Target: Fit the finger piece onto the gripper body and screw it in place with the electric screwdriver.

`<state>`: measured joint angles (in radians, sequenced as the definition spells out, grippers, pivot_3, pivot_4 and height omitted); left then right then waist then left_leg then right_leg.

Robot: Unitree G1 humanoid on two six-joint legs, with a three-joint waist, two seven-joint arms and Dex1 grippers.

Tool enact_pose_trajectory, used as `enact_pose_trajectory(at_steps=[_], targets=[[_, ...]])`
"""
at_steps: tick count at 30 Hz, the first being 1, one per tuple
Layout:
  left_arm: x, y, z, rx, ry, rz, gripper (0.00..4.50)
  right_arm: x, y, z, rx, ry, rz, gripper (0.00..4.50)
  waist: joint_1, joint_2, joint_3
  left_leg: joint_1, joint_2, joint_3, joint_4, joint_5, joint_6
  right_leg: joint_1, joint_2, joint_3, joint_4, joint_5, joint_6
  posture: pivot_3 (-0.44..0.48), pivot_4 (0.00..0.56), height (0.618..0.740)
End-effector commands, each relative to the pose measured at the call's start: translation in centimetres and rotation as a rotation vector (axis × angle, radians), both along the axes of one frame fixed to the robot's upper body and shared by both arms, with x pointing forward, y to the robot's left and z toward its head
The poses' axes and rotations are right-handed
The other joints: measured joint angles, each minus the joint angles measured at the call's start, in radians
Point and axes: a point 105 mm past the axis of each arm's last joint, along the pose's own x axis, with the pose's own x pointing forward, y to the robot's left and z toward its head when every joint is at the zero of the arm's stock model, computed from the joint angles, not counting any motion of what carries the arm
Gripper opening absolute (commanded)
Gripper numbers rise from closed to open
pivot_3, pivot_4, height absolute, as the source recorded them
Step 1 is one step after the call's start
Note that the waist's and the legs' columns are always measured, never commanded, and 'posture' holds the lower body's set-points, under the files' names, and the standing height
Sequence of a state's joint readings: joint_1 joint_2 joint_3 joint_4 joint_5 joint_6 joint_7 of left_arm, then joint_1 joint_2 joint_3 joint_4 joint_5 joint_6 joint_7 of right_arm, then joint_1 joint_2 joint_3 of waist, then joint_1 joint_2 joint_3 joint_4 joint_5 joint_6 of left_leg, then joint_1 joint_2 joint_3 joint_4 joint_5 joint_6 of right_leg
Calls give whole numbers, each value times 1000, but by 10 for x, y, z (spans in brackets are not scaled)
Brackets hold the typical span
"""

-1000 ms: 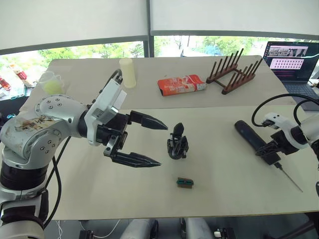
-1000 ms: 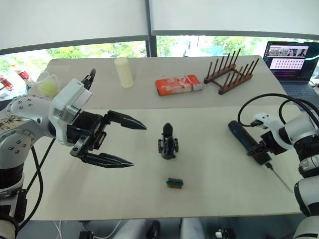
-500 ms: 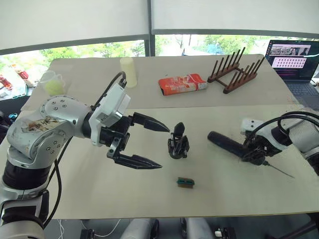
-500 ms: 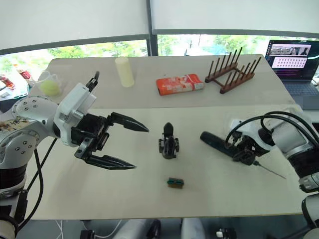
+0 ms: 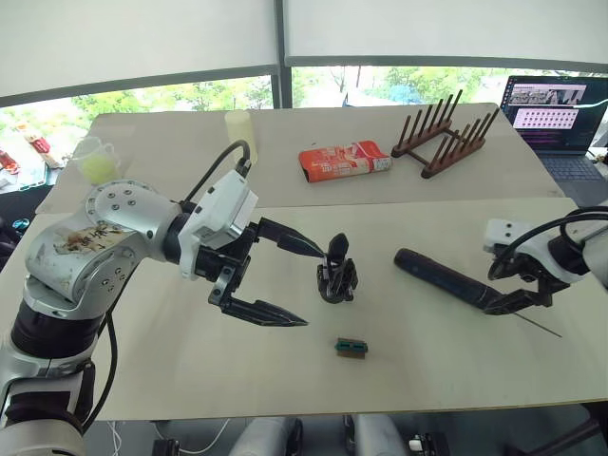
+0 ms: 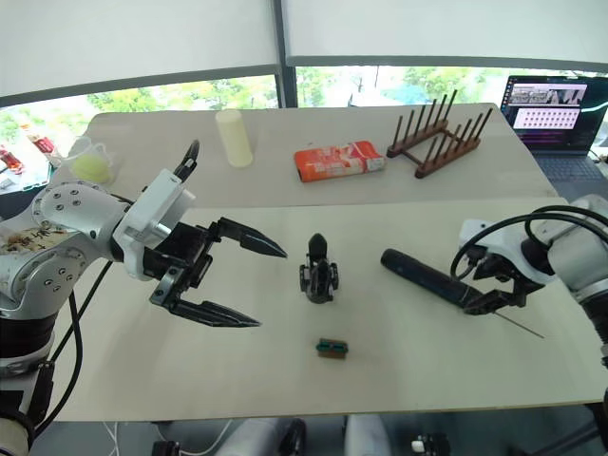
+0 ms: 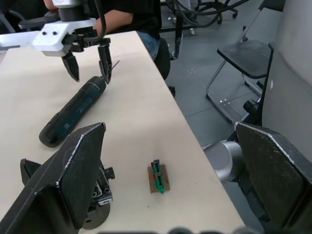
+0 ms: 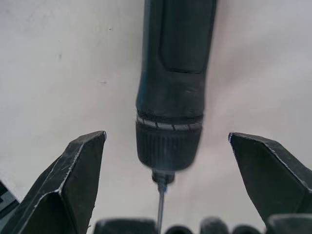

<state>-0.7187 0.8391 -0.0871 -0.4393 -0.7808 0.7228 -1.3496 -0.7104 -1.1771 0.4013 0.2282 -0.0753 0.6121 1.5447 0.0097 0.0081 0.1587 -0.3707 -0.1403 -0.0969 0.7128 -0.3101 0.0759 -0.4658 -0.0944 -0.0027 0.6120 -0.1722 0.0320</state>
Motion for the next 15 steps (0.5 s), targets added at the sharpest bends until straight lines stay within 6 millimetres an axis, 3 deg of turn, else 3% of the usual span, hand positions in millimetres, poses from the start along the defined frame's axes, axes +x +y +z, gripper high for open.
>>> enact_pose_trajectory(at_steps=[1, 9, 15], targets=[[-1, -1, 8, -2, -50, -16, 4500, 4, 3, 2, 3, -12, -12, 4473, 1, 0, 0, 0, 0, 0, 0, 0, 0, 0, 0, 0, 0, 0, 0, 0, 150, 740], [-1, -3, 10, -3, -60, -16, 4500, 0, -3, -27, -48, 74, -26, 4473, 3, 0, 0, 0, 0, 0, 1, 0, 0, 1, 0, -1, 0, 0, 0, 0, 150, 740], [1, -2, 13, -6, -64, -4, 4500, 11, -1, -30, -32, 41, -52, 2693, 3, -2, -1, 3, 0, -2, 1, 0, 0, 6, 0, -3, -1, 0, 0, 0, 150, 740]])
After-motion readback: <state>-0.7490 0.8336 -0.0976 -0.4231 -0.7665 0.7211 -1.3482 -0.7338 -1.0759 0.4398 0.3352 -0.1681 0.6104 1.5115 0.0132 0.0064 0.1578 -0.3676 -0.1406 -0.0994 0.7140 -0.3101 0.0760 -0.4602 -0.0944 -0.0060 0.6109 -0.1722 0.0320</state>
